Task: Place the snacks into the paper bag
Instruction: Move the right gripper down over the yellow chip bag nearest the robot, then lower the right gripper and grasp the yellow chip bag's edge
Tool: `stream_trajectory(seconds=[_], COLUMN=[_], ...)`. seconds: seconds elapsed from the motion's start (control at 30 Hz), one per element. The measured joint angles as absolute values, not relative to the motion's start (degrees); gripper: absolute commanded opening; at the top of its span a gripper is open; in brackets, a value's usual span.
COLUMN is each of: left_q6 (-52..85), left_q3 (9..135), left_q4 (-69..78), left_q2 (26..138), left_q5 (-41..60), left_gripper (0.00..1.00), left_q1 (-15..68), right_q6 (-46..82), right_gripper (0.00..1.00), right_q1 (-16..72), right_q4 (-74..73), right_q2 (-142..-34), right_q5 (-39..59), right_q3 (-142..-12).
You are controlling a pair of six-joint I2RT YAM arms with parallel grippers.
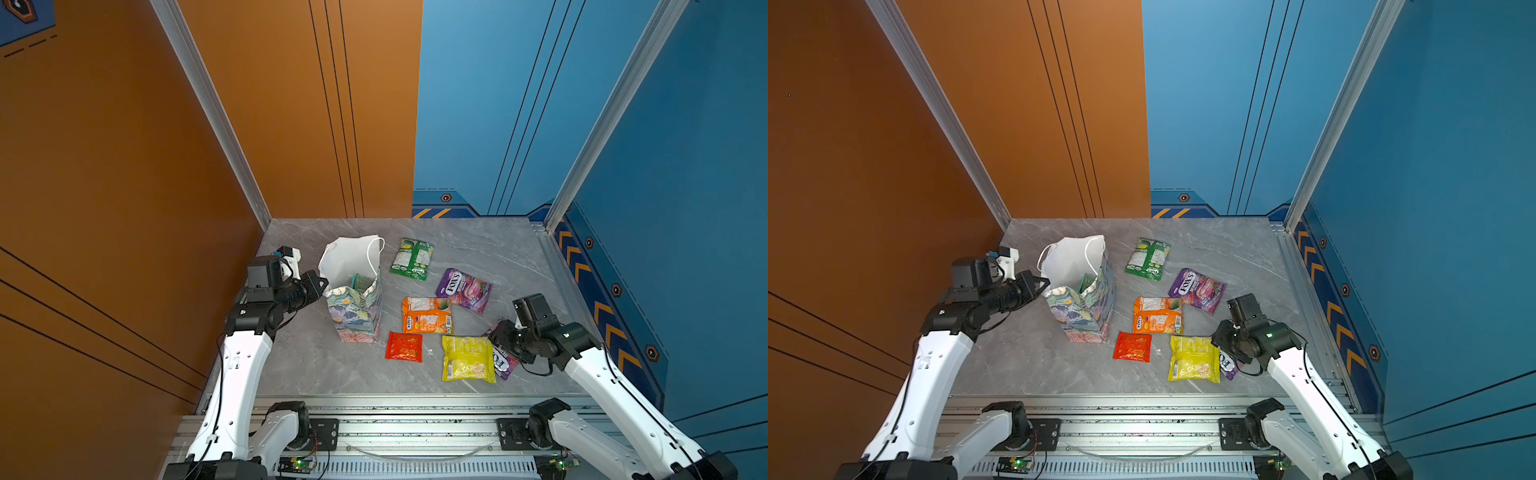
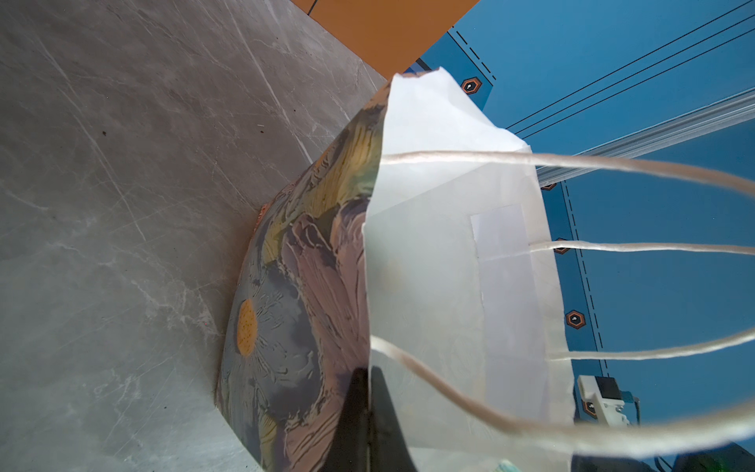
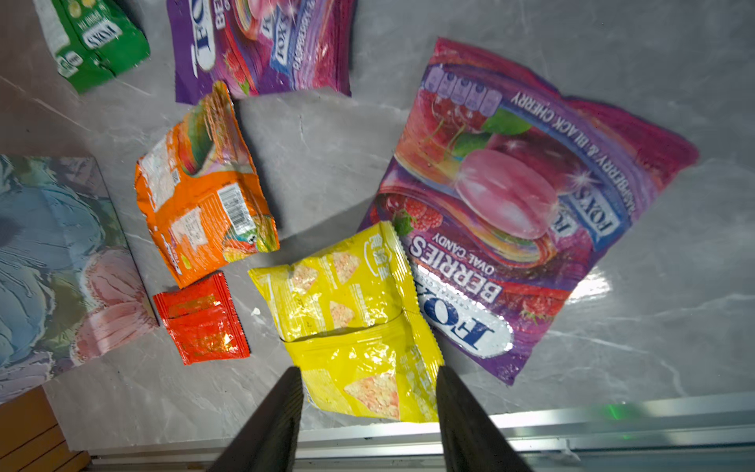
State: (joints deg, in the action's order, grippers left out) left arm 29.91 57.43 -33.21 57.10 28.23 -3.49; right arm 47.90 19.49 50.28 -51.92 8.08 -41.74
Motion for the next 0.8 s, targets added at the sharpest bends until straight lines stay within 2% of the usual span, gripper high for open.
stream_trajectory(seconds=[0.23,0.53,0.8], left_q6=[29.95,30.06,30.06], left_q3=[57.43,57.43,57.43], left_q4=[-33.19,-33.08,-32.95], left_q2=[57.12,57.34,57.43], left_q5=[28.23,28.32,28.45], left_gripper=[0.0,0.0,0.0], left_q1=[-3.49,-3.49,-3.49], right_q6=[47.94,49.5,54.87], right_gripper=[0.63,0.64,0.63], right_q1=[22.79,23.11,23.09], right_q4=[51.09,49.98,39.72], right_q2=[-53.65,-53.63,-53.65], right_q5=[9.06,12.12,19.73], right_q3=[-38.65,-32.64,-26.04])
